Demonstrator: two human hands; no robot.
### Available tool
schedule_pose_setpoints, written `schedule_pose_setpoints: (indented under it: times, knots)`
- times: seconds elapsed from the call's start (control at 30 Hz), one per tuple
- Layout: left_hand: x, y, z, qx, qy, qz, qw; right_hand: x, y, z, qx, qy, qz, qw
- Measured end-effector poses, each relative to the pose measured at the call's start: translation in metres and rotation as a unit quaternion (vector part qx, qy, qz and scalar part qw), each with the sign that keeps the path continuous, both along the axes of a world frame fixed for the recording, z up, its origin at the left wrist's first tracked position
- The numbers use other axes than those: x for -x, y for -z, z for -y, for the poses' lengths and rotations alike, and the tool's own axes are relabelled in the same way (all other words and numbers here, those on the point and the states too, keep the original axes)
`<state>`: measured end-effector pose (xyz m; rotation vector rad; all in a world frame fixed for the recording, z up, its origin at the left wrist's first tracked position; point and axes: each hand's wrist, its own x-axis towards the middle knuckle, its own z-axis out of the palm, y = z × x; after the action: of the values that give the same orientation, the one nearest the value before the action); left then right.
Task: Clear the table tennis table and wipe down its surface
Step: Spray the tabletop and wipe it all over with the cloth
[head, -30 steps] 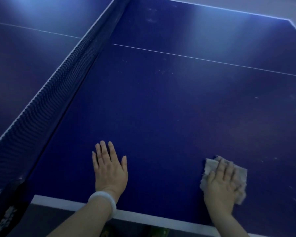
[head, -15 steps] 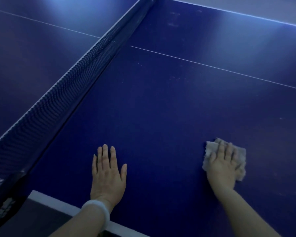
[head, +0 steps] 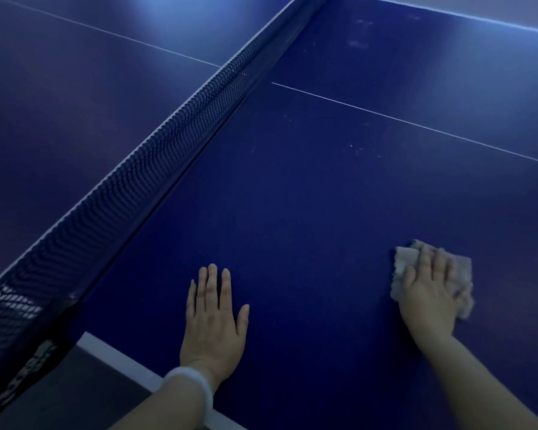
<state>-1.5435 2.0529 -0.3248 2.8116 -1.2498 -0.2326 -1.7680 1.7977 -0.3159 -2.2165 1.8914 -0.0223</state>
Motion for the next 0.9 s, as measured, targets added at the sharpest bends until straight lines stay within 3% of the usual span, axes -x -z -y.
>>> schedule_pose_setpoints:
  times: [0.07,0.13,0.23,0.3,0.33,0.37,0.43,0.5,0.57,0.7,0.9]
  knots:
    - [0.000,-0.002,0.001,-0.009,0.000,0.000,1.000,-0.026,0.003,-0.029,0.020,-0.025,-0.028,0.999]
    - [0.000,-0.004,0.002,-0.019,-0.002,-0.008,1.000,-0.063,0.010,-0.066,0.040,-0.187,-0.026,0.981]
    - [-0.001,-0.006,0.002,-0.033,0.001,-0.014,0.999,-0.099,0.011,-0.092,0.058,-0.489,0.003,0.870]
    - [-0.002,-0.008,0.002,-0.034,0.004,-0.018,0.999,-0.100,0.008,-0.065,0.109,-0.553,-0.048,0.825]
    - [-0.002,-0.009,0.002,-0.034,0.003,-0.019,0.999,-0.092,0.009,-0.046,0.126,-0.519,-0.081,0.842]
    - [-0.002,-0.010,0.002,-0.035,0.002,-0.020,0.999,-0.081,0.011,-0.026,0.106,-0.437,-0.101,0.888]
    - [-0.002,-0.012,0.002,-0.035,0.002,-0.024,0.999,-0.064,0.008,-0.005,0.037,-0.184,-0.072,0.980]
    - [-0.003,-0.014,0.001,-0.034,0.002,-0.039,0.999,-0.077,0.003,-0.017,-0.007,-0.033,-0.050,0.998]
    - [-0.005,-0.015,0.000,-0.026,0.009,-0.038,0.999,-0.108,0.004,-0.050,0.011,-0.064,-0.052,0.997]
    - [-0.007,-0.014,-0.001,-0.019,0.023,-0.036,0.999,-0.164,0.006,-0.116,0.043,-0.286,-0.032,0.957]
    - [-0.052,-0.018,0.013,0.043,0.054,-0.068,0.995,-0.174,0.008,-0.118,0.050,-0.300,-0.031,0.952]
